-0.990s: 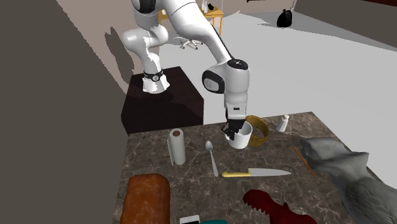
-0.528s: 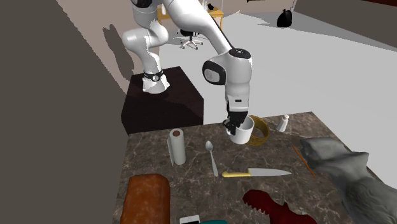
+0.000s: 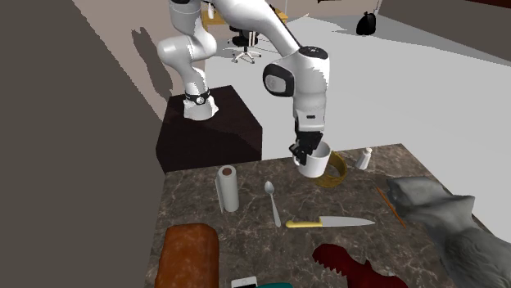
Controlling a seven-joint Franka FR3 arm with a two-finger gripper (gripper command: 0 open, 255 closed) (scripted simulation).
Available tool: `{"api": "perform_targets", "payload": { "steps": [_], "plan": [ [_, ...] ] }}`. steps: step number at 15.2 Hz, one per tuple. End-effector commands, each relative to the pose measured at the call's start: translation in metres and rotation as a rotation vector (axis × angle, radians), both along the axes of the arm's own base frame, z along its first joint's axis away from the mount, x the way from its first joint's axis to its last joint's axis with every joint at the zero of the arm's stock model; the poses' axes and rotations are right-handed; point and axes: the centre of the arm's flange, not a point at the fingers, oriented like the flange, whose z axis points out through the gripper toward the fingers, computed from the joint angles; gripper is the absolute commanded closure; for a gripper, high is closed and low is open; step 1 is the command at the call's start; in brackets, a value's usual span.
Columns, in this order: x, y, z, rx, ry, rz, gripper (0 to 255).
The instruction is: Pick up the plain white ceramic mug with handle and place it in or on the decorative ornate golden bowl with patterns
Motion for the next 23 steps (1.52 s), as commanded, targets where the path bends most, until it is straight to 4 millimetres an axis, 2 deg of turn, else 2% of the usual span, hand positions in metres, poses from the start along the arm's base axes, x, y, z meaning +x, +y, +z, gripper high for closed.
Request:
{"api": "perform_targets", "payload": {
  "steps": [1,11,23],
  "plan": [
    [-0.008,0.017,0.007,0.000,0.000,0.000,255],
    [-0.065,0.133,0.028,0.000,0.000,0.000,255],
    [-0.065,0.133,-0.035,0.000,0.000,0.000,255]
  ]
}}
